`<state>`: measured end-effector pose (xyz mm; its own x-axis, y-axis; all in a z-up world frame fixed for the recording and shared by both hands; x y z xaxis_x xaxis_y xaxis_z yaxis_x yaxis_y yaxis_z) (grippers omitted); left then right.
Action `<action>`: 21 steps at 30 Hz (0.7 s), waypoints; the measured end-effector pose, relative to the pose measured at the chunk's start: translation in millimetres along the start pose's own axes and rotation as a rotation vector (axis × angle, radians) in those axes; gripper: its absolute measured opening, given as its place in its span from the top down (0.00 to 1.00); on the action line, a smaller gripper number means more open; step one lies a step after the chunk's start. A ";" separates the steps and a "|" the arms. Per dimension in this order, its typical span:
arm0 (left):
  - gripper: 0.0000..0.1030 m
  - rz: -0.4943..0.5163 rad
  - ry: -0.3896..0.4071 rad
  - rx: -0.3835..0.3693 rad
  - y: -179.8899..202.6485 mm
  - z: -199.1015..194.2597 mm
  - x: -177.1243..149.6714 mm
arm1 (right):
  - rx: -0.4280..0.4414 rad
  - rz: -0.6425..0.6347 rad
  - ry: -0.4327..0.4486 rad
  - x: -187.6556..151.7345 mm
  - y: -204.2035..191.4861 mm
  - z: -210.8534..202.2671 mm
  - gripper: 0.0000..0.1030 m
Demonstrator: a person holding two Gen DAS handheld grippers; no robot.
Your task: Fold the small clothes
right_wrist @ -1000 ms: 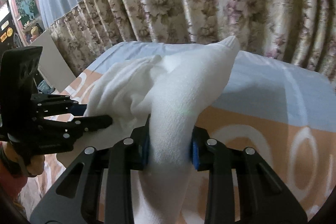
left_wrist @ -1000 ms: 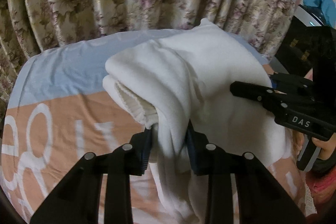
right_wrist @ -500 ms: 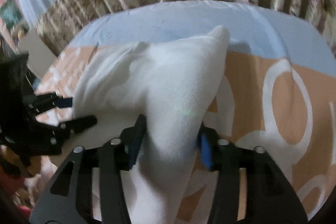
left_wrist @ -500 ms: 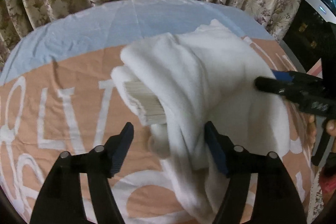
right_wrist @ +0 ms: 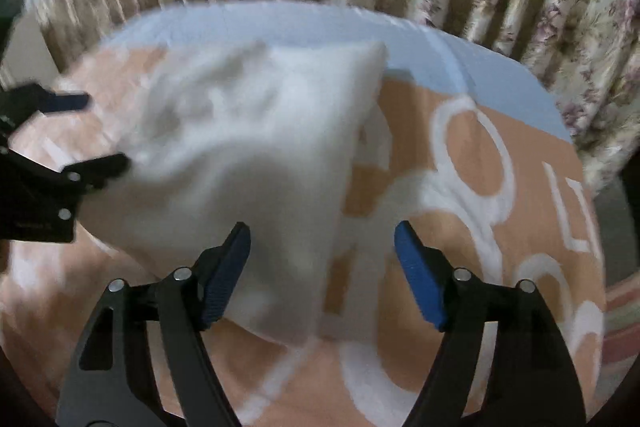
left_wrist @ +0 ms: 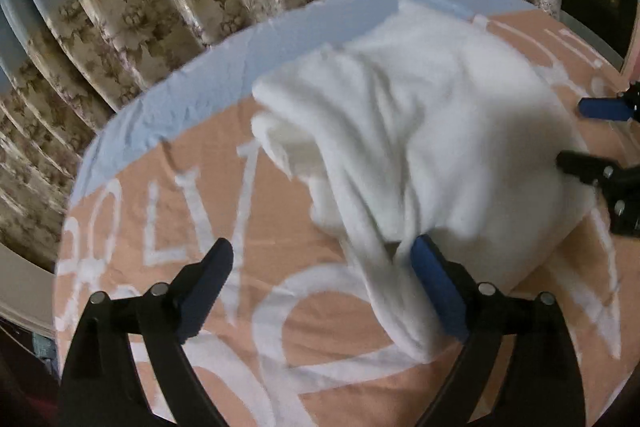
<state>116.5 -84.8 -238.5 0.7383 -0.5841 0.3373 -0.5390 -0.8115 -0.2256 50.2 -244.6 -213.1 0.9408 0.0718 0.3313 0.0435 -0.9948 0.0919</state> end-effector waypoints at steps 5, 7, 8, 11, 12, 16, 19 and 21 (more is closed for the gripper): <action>0.10 -0.089 0.004 -0.082 -12.8 -12.8 -4.9 | 0.079 0.077 0.006 -10.3 16.5 0.1 0.34; 0.10 -0.108 0.024 -0.092 -16.1 -28.6 -7.5 | 0.134 0.083 0.034 -9.7 14.7 -13.6 0.35; 0.09 -0.130 0.035 -0.097 -19.1 -40.9 -11.2 | 0.179 0.088 0.059 -9.3 12.9 -26.3 0.34; 0.02 -0.198 0.046 -0.111 -28.5 -68.8 -21.3 | 0.255 0.114 0.136 -7.0 6.0 -66.6 0.03; 0.02 -0.221 0.053 -0.106 -31.0 -78.7 -25.2 | 0.272 0.124 0.161 -7.4 3.6 -77.6 0.03; 0.02 -0.311 0.063 -0.083 -40.2 -107.7 -44.9 | 0.264 0.220 0.216 -11.4 -1.9 -113.7 0.03; 0.02 -0.348 0.073 -0.110 -39.7 -123.8 -60.9 | 0.166 0.262 0.224 -18.8 -7.1 -129.7 0.03; 0.02 -0.355 0.078 -0.122 -37.6 -133.9 -70.9 | 0.033 0.231 0.235 -25.4 -18.2 -140.6 0.03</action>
Point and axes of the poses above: each gripper's, at about its wrist camera, not at the fingertips, and z roughly the way its jaws point, y to its right, x to its top, the point moved 6 cm from there along z, roughly the way its jaws point, and after that the axes turned 13 degrees about -y, right-handed, at the moved point
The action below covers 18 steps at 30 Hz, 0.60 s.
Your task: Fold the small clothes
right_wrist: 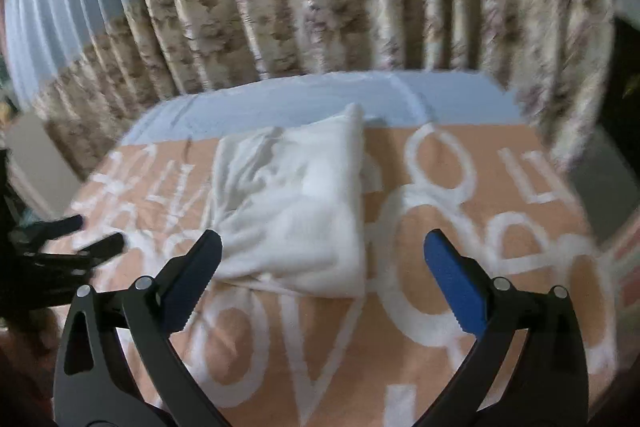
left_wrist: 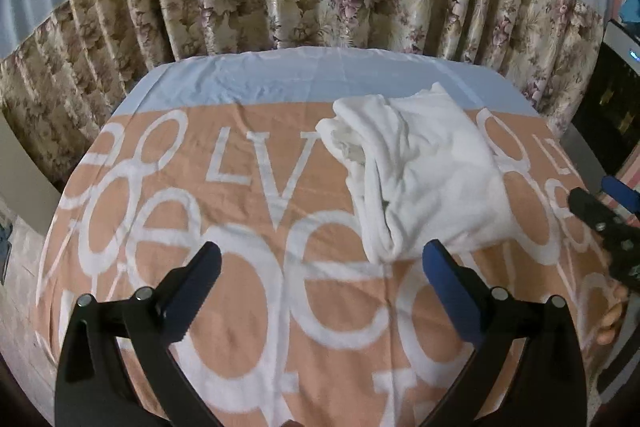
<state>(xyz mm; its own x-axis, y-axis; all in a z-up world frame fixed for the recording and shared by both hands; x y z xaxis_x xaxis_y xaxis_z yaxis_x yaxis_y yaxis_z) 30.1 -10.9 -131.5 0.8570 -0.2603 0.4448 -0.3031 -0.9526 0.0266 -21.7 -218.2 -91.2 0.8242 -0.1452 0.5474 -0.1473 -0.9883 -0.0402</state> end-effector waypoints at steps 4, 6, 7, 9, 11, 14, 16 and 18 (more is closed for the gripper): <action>0.02 0.015 0.036 -0.003 5.8 -21.2 -16.9 | -0.075 -0.027 0.069 -11.5 -14.3 -20.0 0.03; 0.02 0.015 0.056 0.008 6.1 -29.6 -22.7 | -0.092 -0.011 0.073 -16.9 -15.8 -24.8 0.03; 0.02 0.011 0.066 0.012 6.4 -33.6 -25.4 | -0.100 -0.002 0.067 -19.8 -16.4 -27.0 0.03; 0.02 0.001 0.082 0.012 4.5 -40.5 -31.7 | -0.111 0.020 0.060 -24.7 -16.5 -30.8 0.03; 0.02 -0.022 0.084 0.015 0.6 -44.0 -37.7 | -0.120 0.056 0.063 -29.9 -14.8 -39.1 0.03; 0.02 -0.069 0.093 0.036 -7.9 -48.7 -44.6 | -0.154 0.080 0.075 -37.5 -15.1 -52.3 0.03; 0.02 -0.084 0.100 0.059 -13.2 -53.9 -48.1 | -0.164 0.082 0.078 -41.5 -16.0 -61.9 0.03; 0.02 -0.096 0.117 0.071 -16.3 -62.9 -49.7 | -0.160 0.082 0.085 -42.9 -17.1 -70.0 0.03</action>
Point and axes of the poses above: each gripper's, at about its wrist camera, not at the fingertips, and z roughly the way its jaws point, y to its right, x to its top, the point moved 6 cm from there along z, roughly the way its jaws point, and after that the axes turned 13 degrees about -y, right-handed, at the moved point
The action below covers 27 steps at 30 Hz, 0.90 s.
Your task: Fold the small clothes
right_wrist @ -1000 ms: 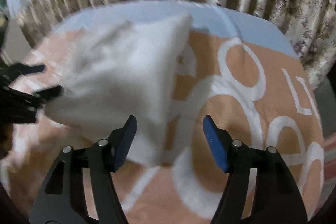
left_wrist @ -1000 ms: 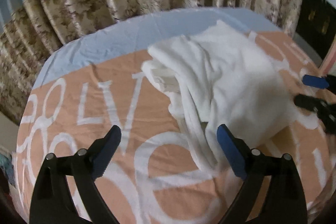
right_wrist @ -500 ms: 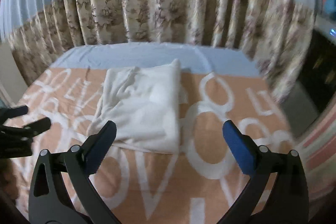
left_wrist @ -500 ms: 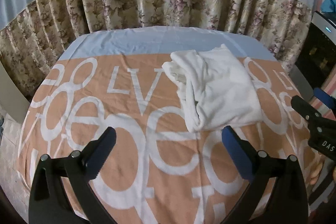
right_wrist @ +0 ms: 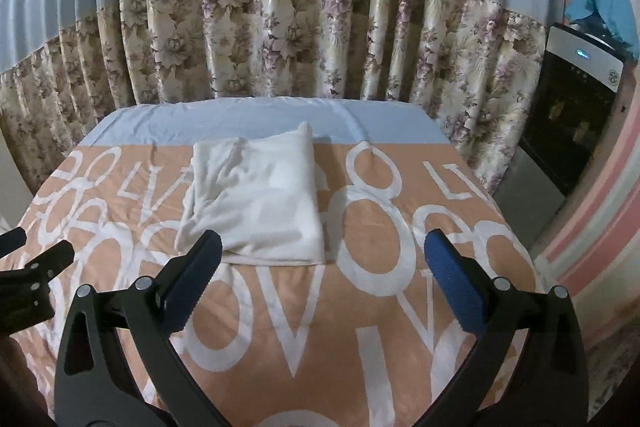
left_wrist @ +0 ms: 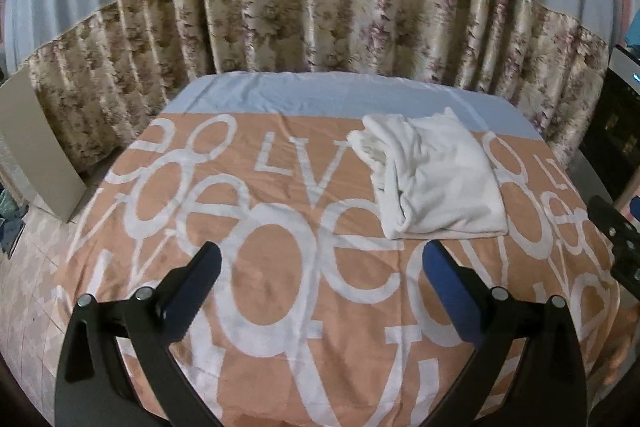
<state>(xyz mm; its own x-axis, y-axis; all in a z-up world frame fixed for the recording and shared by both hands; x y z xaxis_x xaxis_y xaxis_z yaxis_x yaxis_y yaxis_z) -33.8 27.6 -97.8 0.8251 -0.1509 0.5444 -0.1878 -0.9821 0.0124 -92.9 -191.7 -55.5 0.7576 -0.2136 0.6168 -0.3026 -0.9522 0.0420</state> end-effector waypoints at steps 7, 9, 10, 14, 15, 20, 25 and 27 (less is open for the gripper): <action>0.02 -0.001 0.083 0.038 0.5 -35.4 4.8 | -0.003 -0.013 0.022 -3.0 1.1 -22.0 0.03; 0.02 0.007 0.089 0.034 5.1 -42.2 3.8 | 0.005 -0.010 0.015 -5.0 1.5 -24.6 0.03; 0.02 0.010 0.086 0.031 5.8 -43.6 3.5 | 0.002 -0.010 0.014 -5.8 1.4 -26.1 0.03; 0.02 0.027 0.075 0.048 10.2 -47.9 0.5 | 0.006 -0.011 0.013 -8.2 -0.1 -30.0 0.03; 0.02 0.034 0.076 0.047 11.5 -48.8 0.1 | 0.009 -0.009 0.016 -7.9 -0.2 -30.2 0.03; 0.02 0.033 0.079 0.037 14.1 -51.1 -0.8 | -0.008 -0.012 0.067 -9.5 -0.6 -44.8 0.03; 0.02 0.035 0.087 0.032 15.6 -55.3 0.0 | -0.007 0.010 0.081 -7.8 5.0 -53.1 0.03; 0.02 0.033 0.095 0.033 16.5 -58.4 0.7 | -0.008 0.014 0.081 -7.4 6.0 -54.8 0.03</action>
Point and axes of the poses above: each gripper's, at about its wrist camera, not at the fingertips, and z roughly the way its jaws point, y to its right, x to its top, the point moved 6 cm from there along z, roughly the way its jaws point, and after that the axes turned 13 degrees about -y, right-handed, at the moved point
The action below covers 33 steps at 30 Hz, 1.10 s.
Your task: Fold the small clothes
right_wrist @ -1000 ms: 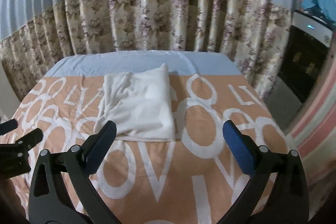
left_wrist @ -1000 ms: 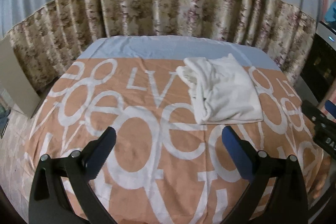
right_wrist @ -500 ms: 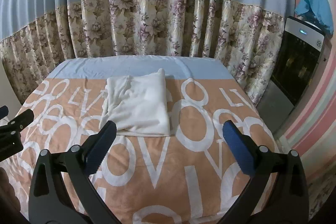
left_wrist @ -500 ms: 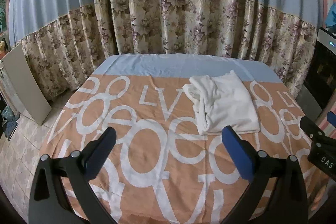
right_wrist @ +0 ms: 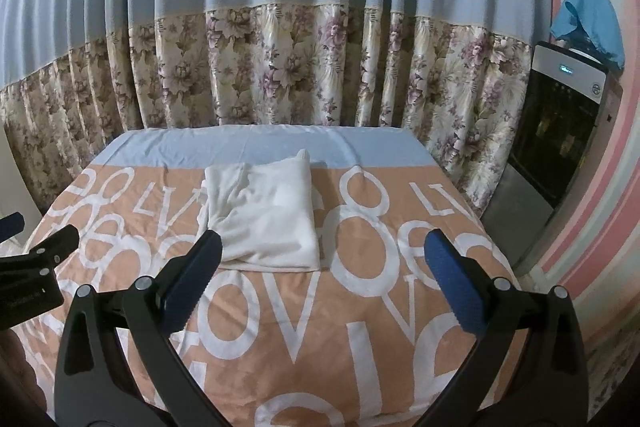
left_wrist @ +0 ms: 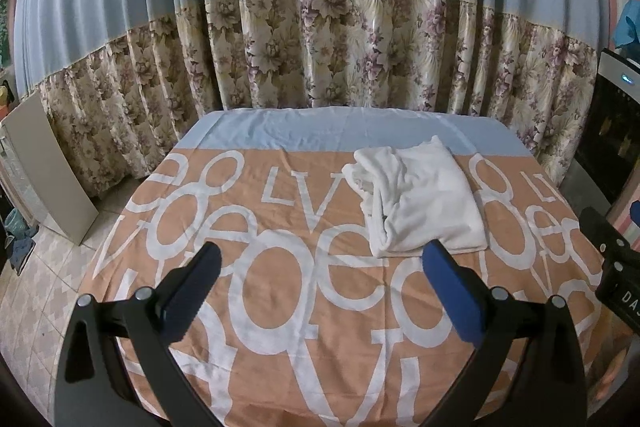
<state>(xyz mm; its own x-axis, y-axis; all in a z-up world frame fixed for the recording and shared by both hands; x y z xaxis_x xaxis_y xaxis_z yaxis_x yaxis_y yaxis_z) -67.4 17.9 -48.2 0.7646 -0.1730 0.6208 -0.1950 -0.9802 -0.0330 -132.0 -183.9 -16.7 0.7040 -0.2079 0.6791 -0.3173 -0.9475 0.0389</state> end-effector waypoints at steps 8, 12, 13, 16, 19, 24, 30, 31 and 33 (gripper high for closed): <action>0.02 -0.001 0.005 -0.003 -0.3 -3.6 0.6 | -0.007 0.003 -0.001 0.8 1.6 -1.3 0.03; 0.02 0.001 0.000 -0.001 -0.3 -3.9 1.3 | -0.012 -0.006 -0.020 0.2 0.7 5.0 0.03; 0.02 0.000 -0.001 -0.003 0.0 -3.9 1.1 | -0.015 -0.008 -0.023 -0.2 0.3 6.5 0.03; 0.02 -0.002 -0.008 -0.006 -0.1 -2.1 1.7 | -0.014 -0.012 -0.035 -0.7 0.4 12.1 0.03; 0.02 -0.004 -0.010 -0.007 0.6 -1.8 1.9 | -0.019 -0.017 -0.036 -1.4 -0.4 13.7 0.03; 0.02 0.009 -0.018 -0.026 5.4 2.0 0.4 | -0.022 -0.026 -0.047 -4.1 -0.8 19.6 0.03; 0.02 0.009 -0.016 -0.020 9.7 2.8 0.2 | -0.025 -0.027 -0.052 -5.2 -1.2 21.3 0.03; 0.02 0.010 -0.016 -0.019 9.2 2.8 0.2 | -0.027 -0.027 -0.051 -5.8 -1.2 21.8 0.03; 0.02 0.009 -0.015 -0.021 9.3 2.9 0.7 | -0.028 -0.026 -0.050 -7.3 -1.2 22.7 0.03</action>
<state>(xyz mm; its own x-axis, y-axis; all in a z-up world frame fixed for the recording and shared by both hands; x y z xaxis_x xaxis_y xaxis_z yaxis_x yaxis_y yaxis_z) -66.9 8.3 -50.3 0.7719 -0.1831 0.6089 -0.2147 -0.9764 -0.0216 -122.3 -186.8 -38.3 0.7425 -0.1960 0.6405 -0.3160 -0.9456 0.0770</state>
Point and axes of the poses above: each gripper's, at about its wrist camera, not at the fingertips, and z roughly the way its jaws point, y to its right, x to its top, the point moved 6 cm from there along z, roughly the way its jaws point, and after that the axes turned 13 degrees about -y, right-handed, at the moved point
